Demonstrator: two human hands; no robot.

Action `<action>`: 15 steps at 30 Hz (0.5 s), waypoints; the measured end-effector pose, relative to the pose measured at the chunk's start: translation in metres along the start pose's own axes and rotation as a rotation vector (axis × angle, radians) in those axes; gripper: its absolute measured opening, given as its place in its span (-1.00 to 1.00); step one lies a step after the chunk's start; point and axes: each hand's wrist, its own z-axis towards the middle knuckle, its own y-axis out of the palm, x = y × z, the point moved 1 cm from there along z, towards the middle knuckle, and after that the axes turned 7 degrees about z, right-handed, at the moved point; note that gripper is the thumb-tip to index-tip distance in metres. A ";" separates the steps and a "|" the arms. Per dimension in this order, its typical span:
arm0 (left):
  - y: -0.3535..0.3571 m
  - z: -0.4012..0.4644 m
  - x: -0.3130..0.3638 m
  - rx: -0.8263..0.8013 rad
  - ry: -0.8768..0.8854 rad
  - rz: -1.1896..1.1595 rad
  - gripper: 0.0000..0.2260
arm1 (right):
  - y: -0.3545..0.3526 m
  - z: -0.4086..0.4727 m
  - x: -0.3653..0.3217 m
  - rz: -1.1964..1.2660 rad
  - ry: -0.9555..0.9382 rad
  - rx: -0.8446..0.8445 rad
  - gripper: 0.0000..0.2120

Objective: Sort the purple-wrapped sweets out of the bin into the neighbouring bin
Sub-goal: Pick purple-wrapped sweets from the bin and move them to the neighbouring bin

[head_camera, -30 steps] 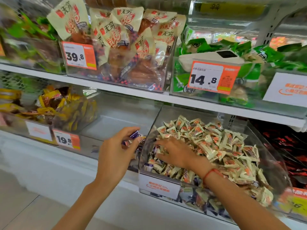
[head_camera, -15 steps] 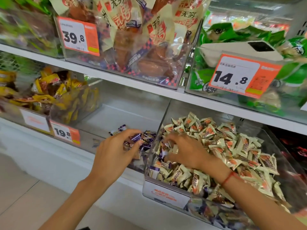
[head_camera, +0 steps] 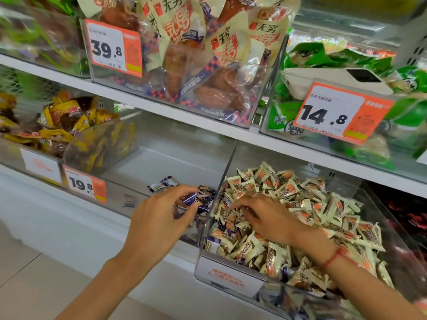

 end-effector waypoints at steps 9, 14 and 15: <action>0.008 0.004 -0.007 0.024 -0.067 0.019 -0.78 | 0.007 0.046 -0.006 -0.336 0.106 0.095 -0.65; 0.010 -0.001 -0.004 -0.027 -0.047 0.032 -0.75 | 0.009 0.061 -0.004 -0.433 0.123 -0.072 -0.63; 0.009 -0.002 -0.004 -0.030 -0.044 0.030 -0.75 | 0.007 0.061 -0.004 -0.392 0.103 -0.095 -0.64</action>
